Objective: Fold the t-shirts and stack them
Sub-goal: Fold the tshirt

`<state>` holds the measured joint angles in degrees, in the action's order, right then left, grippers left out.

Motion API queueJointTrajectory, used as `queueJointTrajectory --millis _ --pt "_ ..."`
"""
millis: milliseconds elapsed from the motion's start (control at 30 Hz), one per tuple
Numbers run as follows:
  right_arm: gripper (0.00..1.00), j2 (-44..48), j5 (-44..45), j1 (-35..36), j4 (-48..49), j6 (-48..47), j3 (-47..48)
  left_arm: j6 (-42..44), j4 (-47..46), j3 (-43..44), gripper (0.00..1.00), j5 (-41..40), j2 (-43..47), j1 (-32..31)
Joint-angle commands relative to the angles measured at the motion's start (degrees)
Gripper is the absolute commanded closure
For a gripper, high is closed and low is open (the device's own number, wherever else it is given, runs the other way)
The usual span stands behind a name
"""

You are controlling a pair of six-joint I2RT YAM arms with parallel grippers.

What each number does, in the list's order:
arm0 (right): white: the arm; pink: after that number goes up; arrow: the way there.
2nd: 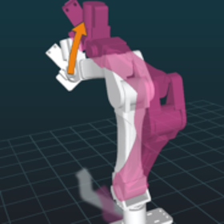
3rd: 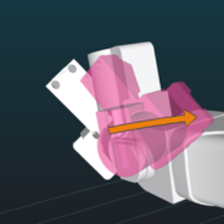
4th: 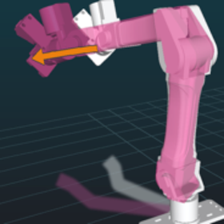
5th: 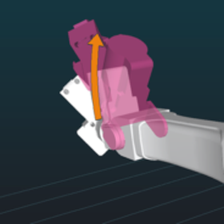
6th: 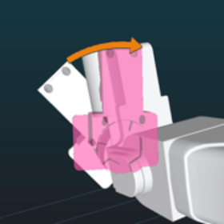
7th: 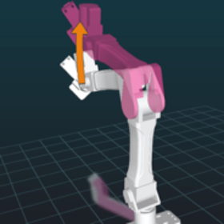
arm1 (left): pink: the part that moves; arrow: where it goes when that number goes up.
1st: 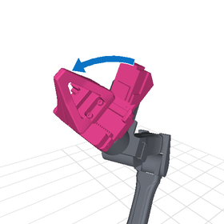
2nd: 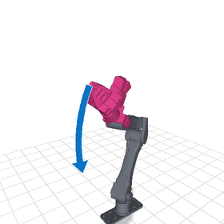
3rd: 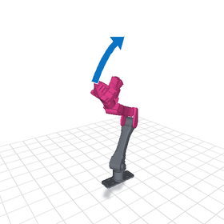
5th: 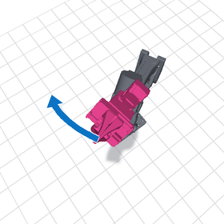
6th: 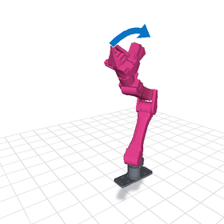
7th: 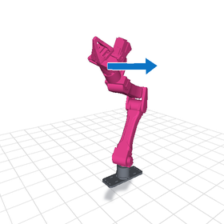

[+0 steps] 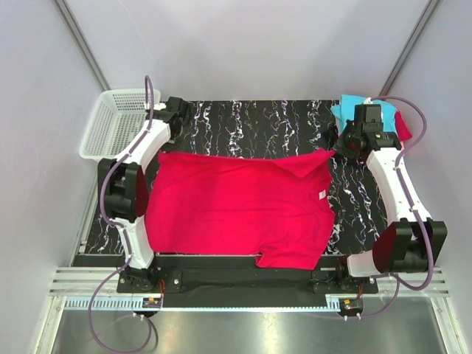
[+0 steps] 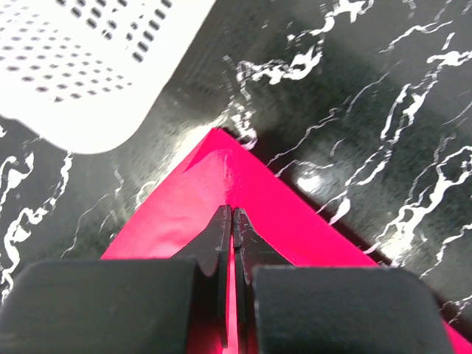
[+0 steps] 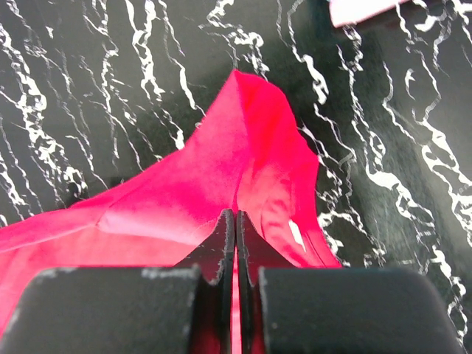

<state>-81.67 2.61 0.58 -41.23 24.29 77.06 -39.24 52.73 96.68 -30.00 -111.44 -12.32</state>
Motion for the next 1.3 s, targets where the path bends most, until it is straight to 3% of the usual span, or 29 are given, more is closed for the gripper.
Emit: queueJointTrajectory --millis 0,400,700,1167,1200,1233,1267 --pt "1.00 3.70 2.92 -0.23 -1.65 1.19 -1.29 -1.80 -1.31 -3.07 1.00 -3.66 4.73 0.36" --pt "1.00 9.60 2.13 -0.32 -2.89 2.51 -8.85 -4.26 -0.61 -9.32 1.00 -6.12 15.46 0.36" --pt "1.00 13.29 5.03 -0.23 -5.17 2.69 -10.70 -5.32 -0.08 -13.62 1.00 -5.60 16.69 0.36" --pt "1.00 17.59 0.47 -0.23 -7.28 4.70 -17.63 -8.22 -0.96 -23.90 1.00 -3.66 19.15 0.19" --pt "1.00 18.29 0.12 -0.23 -7.46 4.88 -18.16 -8.56 -1.31 -24.52 1.00 -3.75 19.33 0.19" --pt "0.94 19.52 -0.06 -0.14 -8.33 4.80 -18.60 -8.92 -1.31 -25.22 0.93 -3.75 19.50 0.10" --pt "0.84 20.05 0.20 -0.23 -9.03 4.97 -18.96 -9.18 -1.49 -26.53 0.86 -4.10 19.77 0.10"
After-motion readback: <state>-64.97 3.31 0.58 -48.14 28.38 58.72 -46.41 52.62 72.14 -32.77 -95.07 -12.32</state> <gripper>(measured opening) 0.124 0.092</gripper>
